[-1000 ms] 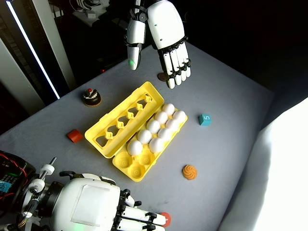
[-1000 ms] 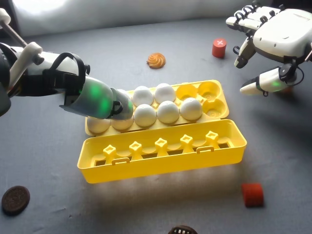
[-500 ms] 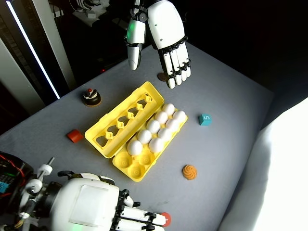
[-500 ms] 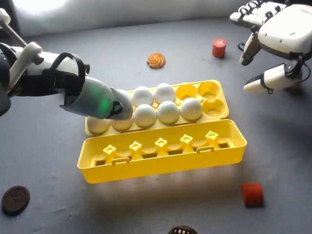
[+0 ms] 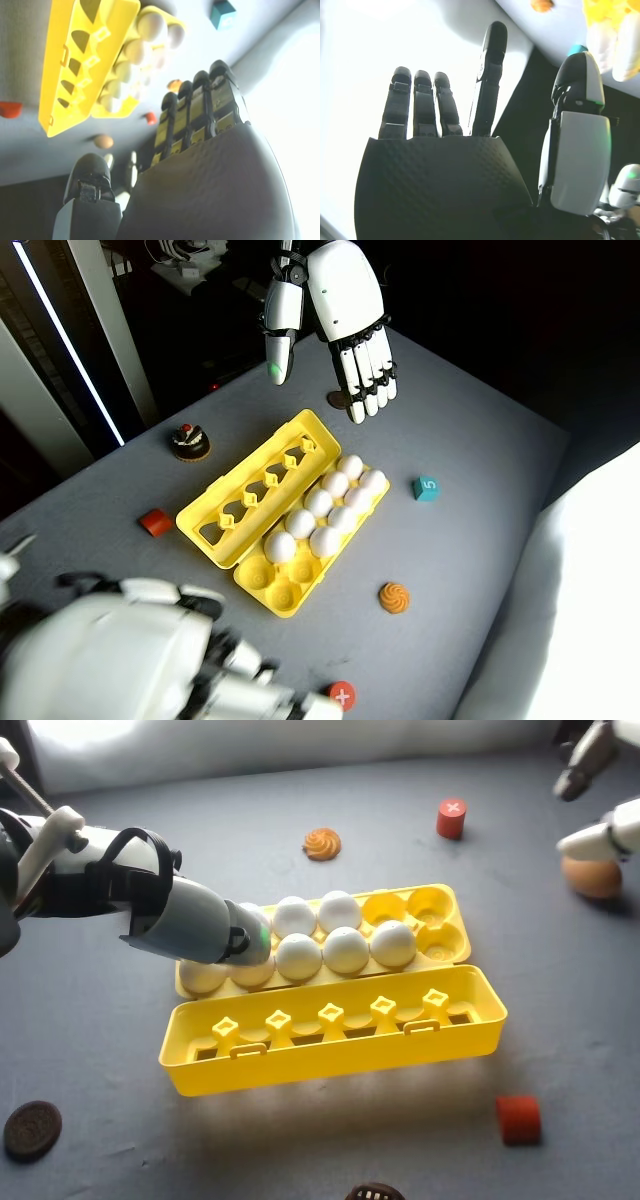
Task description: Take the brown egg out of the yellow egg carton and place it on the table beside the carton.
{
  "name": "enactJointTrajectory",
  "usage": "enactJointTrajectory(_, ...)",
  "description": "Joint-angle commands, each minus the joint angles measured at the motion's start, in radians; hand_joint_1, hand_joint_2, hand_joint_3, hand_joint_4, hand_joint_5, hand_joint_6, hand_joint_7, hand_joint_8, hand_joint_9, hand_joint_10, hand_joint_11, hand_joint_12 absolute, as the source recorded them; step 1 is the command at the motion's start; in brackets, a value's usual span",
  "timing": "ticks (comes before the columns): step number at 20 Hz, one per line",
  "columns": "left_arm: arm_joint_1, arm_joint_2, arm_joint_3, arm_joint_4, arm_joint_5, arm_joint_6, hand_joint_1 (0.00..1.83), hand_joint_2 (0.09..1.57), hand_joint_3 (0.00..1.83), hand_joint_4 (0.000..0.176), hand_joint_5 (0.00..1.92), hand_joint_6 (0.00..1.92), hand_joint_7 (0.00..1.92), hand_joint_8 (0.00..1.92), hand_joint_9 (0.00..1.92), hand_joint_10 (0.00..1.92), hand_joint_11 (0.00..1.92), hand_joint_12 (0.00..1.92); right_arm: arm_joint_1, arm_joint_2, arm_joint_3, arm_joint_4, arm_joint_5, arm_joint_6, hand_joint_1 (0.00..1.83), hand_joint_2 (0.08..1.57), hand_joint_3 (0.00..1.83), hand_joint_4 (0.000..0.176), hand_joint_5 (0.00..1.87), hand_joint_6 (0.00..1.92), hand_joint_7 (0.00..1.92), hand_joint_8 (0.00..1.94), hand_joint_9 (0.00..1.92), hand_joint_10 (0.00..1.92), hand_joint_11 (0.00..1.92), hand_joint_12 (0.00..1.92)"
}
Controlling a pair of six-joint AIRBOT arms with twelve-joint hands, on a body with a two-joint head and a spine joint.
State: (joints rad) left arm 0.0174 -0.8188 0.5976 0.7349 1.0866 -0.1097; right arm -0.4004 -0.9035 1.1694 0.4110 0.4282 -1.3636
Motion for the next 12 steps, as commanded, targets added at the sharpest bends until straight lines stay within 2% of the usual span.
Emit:
enactJointTrajectory(1, -0.011, 0.001, 0.003, 0.066, -0.030, -0.002, 0.00, 1.18, 0.00, 0.000, 0.08, 0.00, 0.05, 0.00, 0.01, 0.00, 0.00, 0.00, 0.014, 0.030, -0.021, 0.013, 0.115, -0.006, 0.60, 0.93, 0.00, 0.107, 0.93, 0.00, 0.00, 0.00, 0.00, 0.00, 0.00, 0.00)
enactJointTrajectory(2, -0.011, 0.001, 0.003, 0.068, -0.030, -0.002, 0.00, 1.18, 0.00, 0.000, 0.09, 0.00, 0.05, 0.00, 0.01, 0.00, 0.00, 0.00, 0.008, 0.063, -0.046, 0.019, 0.115, -0.009, 0.58, 0.92, 0.00, 0.124, 0.93, 0.00, 0.00, 0.00, 0.00, 0.00, 0.00, 0.00)
enactJointTrajectory(4, -0.011, 0.001, 0.006, 0.070, -0.030, -0.002, 0.00, 1.19, 0.00, 0.000, 0.08, 0.00, 0.05, 0.00, 0.01, 0.00, 0.00, 0.00, -0.002, 0.124, -0.094, 0.034, 0.114, -0.011, 0.62, 0.91, 0.00, 0.116, 0.99, 0.02, 0.04, 0.01, 0.00, 0.00, 0.00, 0.00)
enactJointTrajectory(5, -0.011, 0.001, 0.007, 0.071, -0.030, -0.002, 0.00, 1.20, 0.00, 0.000, 0.08, 0.00, 0.05, 0.00, 0.01, 0.00, 0.00, 0.00, -0.004, 0.165, -0.125, 0.056, 0.110, -0.012, 0.61, 0.91, 0.00, 0.128, 0.99, 0.02, 0.04, 0.01, 0.00, 0.00, 0.00, 0.00)
enactJointTrajectory(6, -0.012, 0.001, 0.006, 0.071, -0.030, -0.002, 0.00, 1.19, 0.00, 0.000, 0.09, 0.00, 0.05, 0.00, 0.00, 0.00, 0.00, 0.00, -0.004, 0.196, -0.148, 0.082, 0.101, -0.020, 0.67, 0.87, 0.00, 0.124, 1.11, 0.04, 0.13, 0.01, 0.00, 0.00, 0.00, 0.00)
enactJointTrajectory(7, -0.013, 0.001, 0.006, 0.071, -0.030, -0.002, 0.00, 1.19, 0.00, 0.000, 0.09, 0.01, 0.06, 0.01, 0.02, 0.01, 0.01, 0.00, -0.007, 0.221, -0.168, 0.096, 0.098, -0.027, 0.68, 0.89, 0.00, 0.166, 1.26, 0.14, 0.44, 0.04, 0.17, 0.04, 0.00, 0.00)
enactJointTrajectory(8, -0.014, 0.001, 0.006, 0.072, -0.030, -0.002, 0.00, 1.19, 0.00, 0.000, 0.10, 0.01, 0.06, 0.01, 0.02, 0.01, 0.01, 0.01, -0.013, 0.253, -0.198, 0.104, 0.098, -0.032, 0.73, 0.88, 0.00, 0.172, 1.21, 0.46, 0.67, 0.02, 0.38, 0.08, 0.00, 0.00)
enactJointTrajectory(9, -0.014, 0.001, 0.006, 0.074, -0.030, -0.002, 0.00, 1.19, 0.00, 0.000, 0.12, 0.01, 0.08, 0.01, 0.04, 0.01, 0.02, 0.01, -0.018, 0.278, -0.223, 0.112, 0.098, -0.041, 0.72, 0.89, 0.00, 0.123, 0.88, 1.02, 0.62, 0.70, 0.38, 0.73, 0.00, 0.40)
enactJointTrajectory(10, -0.015, 0.001, 0.007, 0.075, -0.030, -0.002, 0.00, 1.19, 0.00, 0.000, 0.10, 0.01, 0.07, 0.00, 0.02, 0.00, 0.00, 0.00, -0.023, 0.302, -0.248, 0.114, 0.097, -0.051, 0.87, 0.87, 0.00, 0.000, 0.62, 1.28, 0.55, 1.42, 0.35, 1.53, 0.00, 1.42)
enactJointTrajectory(11, -0.018, 0.001, 0.006, 0.075, -0.030, -0.002, 0.00, 1.19, 0.00, 0.000, 0.11, 0.01, 0.08, 0.01, 0.03, 0.01, 0.02, 0.01, -0.026, 0.321, -0.268, 0.115, 0.092, -0.056, 0.94, 0.85, 0.00, 0.000, 0.52, 1.75, 0.53, 1.84, 0.41, 1.84, 0.17, 1.82)
enactJointTrajectory(12, -0.018, 0.002, 0.006, 0.075, -0.030, -0.002, 0.00, 1.19, 0.00, 0.000, 0.10, 0.00, 0.08, 0.01, 0.03, 0.01, 0.02, 0.01, -0.031, 0.341, -0.289, 0.133, 0.080, -0.072, 0.97, 0.83, 0.00, 0.000, 0.57, 1.89, 0.59, 1.92, 0.52, 1.91, 0.35, 1.90)
